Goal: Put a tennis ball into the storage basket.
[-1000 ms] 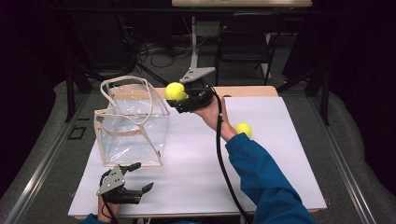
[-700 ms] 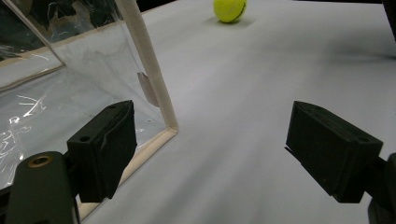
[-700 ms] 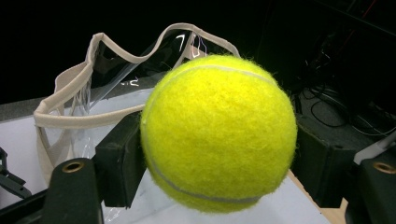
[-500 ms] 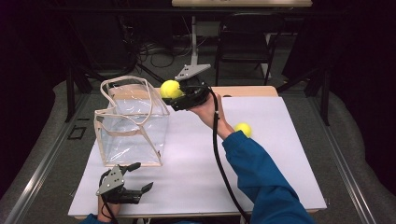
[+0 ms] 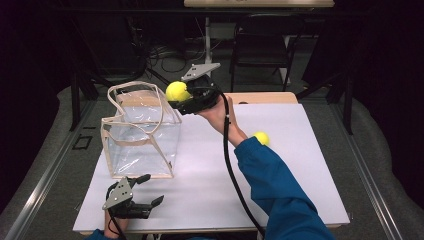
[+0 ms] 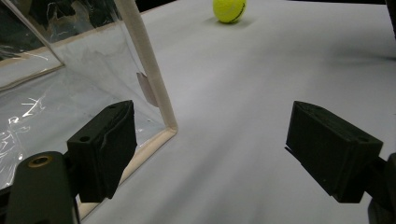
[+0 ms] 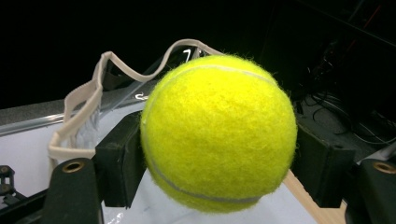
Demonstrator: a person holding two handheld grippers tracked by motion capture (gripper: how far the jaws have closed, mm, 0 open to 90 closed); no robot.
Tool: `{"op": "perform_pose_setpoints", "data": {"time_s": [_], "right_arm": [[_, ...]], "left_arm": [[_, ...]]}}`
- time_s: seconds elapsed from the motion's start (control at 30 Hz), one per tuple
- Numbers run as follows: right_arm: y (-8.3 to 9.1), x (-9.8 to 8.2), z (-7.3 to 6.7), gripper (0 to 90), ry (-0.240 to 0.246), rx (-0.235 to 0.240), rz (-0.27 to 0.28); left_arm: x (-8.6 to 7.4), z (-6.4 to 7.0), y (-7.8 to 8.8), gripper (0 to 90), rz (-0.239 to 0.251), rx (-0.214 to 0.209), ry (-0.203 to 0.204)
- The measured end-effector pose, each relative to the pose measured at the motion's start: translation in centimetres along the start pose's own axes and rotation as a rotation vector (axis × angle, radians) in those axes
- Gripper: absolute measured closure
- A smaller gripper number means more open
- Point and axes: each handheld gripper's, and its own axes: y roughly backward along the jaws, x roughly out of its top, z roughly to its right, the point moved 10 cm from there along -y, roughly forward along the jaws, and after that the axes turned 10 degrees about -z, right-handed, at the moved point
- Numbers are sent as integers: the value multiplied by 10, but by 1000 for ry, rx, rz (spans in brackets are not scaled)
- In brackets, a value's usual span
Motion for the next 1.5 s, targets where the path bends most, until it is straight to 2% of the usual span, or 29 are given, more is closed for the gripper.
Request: {"op": "perform_pose_setpoints", "data": {"time_s": [0.13,0.4,1.5], "right_arm": [[0,9,-6,262,22,10,-1],[-9,17,-14,262,35,30,-6],[-27,41,-23,263,46,51,1]], "left_arm": [[-2,0,-2,162,-20,-15,-1],[0,0,-2,161,-13,-7,-1],[0,1,-1,161,-8,-12,-2]]}}
